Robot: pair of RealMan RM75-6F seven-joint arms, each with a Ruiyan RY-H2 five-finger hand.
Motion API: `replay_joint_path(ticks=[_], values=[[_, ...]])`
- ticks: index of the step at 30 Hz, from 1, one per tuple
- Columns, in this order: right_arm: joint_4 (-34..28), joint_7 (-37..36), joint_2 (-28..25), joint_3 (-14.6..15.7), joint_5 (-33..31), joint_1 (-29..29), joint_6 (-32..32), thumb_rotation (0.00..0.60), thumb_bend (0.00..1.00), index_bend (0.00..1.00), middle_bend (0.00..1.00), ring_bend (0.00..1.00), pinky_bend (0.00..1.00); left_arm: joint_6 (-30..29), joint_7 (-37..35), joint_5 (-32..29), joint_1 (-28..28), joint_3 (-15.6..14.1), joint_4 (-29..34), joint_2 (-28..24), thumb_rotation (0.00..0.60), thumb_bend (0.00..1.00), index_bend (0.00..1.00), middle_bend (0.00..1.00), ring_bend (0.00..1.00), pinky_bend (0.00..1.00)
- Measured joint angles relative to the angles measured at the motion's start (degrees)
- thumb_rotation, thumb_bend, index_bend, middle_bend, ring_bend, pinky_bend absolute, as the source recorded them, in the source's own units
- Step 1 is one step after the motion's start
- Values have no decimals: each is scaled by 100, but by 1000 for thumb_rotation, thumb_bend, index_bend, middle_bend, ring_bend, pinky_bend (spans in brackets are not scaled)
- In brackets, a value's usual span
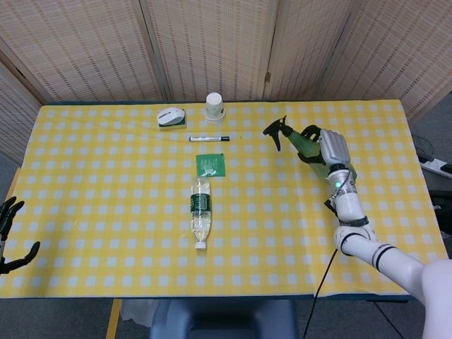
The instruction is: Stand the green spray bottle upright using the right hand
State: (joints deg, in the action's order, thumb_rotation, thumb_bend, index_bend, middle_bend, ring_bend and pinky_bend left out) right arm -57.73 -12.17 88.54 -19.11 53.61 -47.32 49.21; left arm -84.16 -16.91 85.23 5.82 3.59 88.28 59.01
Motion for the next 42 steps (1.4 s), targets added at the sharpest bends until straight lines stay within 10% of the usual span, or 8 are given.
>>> replay_joint_path(ticks=[9,20,28,35,42], values=[[533,-3357,736,-102,1403,631,1472,600,325,576,433,579,439,45,98,14,22,-19,25,7,537,405,0,0,0,0],[2827,-6509,2127,7,2157,818,1959,600,325,576,411,569,431,75,48,-10,37,-14,3,5,534,405,0,0,0,0],[3529,-6923,2554,267,2441,804,1815,600,325,549,399,532,383,85,94,-3,47,-19,13,9,539,405,0,0,0,0],[3563,-6979,2550,440,2600,886,1929,600,325,263,288,422,243,23,133,14,22,-21,49,5,536,410,0,0,0,0],[3288,-6904,2357,492,2655,1089,2249,600,324,191,255,385,198,29,174,30,24,-35,75,-2,539,410,0,0,0,0]])
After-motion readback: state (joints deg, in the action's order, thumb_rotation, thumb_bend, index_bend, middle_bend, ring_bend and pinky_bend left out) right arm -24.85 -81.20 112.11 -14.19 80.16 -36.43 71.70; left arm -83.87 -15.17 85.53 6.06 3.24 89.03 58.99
